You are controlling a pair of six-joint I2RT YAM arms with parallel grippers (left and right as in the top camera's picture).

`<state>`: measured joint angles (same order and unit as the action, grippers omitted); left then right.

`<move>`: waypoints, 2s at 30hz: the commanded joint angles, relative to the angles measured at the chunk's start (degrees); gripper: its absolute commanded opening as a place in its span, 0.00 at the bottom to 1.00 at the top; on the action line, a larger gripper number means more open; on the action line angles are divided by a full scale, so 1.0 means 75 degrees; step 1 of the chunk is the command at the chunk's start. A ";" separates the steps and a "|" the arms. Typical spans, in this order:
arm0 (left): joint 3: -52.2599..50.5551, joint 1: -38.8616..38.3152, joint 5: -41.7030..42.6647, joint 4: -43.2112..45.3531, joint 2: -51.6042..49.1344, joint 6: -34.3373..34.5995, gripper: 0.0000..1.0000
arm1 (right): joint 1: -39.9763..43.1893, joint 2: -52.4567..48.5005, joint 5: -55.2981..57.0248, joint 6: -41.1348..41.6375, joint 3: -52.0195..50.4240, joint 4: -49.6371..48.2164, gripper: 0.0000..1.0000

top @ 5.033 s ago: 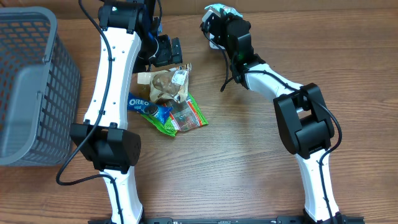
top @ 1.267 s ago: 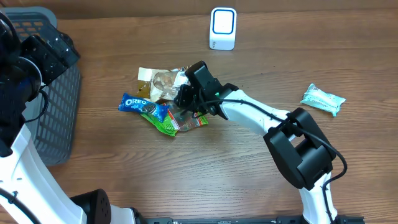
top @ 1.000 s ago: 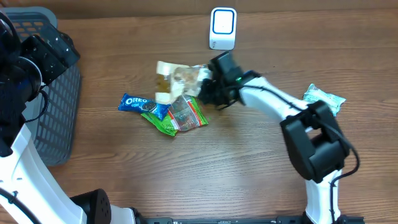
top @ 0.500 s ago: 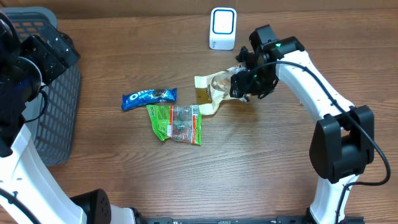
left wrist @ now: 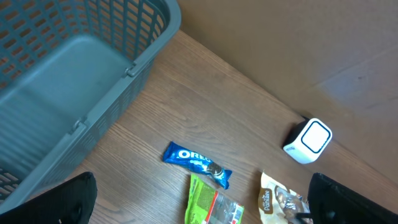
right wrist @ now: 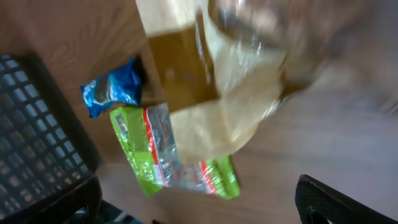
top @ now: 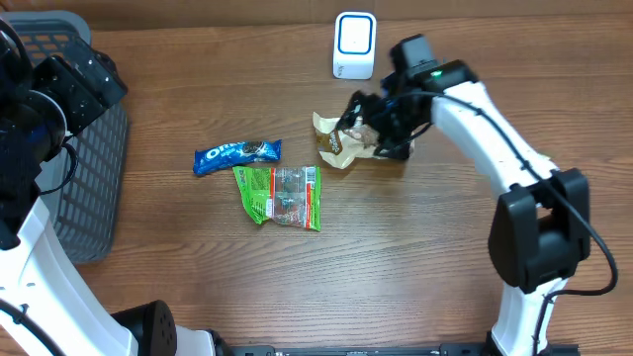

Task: Scan the item barcode
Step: 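Reach the right gripper to the pile and grasp the brown cookie bag, then lift the brown cookie bag and carry it toward the scanner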

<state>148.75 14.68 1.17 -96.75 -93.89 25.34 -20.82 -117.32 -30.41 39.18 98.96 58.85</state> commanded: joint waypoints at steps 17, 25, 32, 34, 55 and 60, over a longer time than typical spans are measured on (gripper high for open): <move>-0.0017 0.0041 -0.0102 -0.0006 0.0020 -0.0093 1.00 | -0.0851 0.0207 0.3550 0.3719 -0.2786 -0.4033 0.99; -0.0017 0.0041 -0.0099 -0.0006 0.0020 -0.0093 1.00 | -0.0565 0.0213 0.3975 0.0924 -0.3092 -0.4147 0.77; -0.0017 0.0041 -0.0102 -0.0006 0.0020 -0.0093 1.00 | 0.0128 0.0213 0.1929 -0.3684 -0.2894 -0.3876 0.85; -0.0017 0.0041 -0.0099 -0.0006 0.0020 -0.0093 1.00 | 0.0332 0.0213 0.1466 -0.5173 -0.2736 -0.3453 0.90; -0.0017 0.0041 -0.0099 -0.0006 0.0020 -0.0093 1.00 | 0.0901 -0.0189 0.0545 -0.1096 -0.2550 -0.3917 0.93; -0.0017 0.0041 -0.0102 -0.0006 0.0020 -0.0093 1.00 | 0.0522 -0.0650 0.1690 0.0597 -0.2553 -0.4048 0.76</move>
<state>148.75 14.68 0.99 -96.75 -93.89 25.34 -15.64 -119.37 -23.94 33.32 80.36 29.43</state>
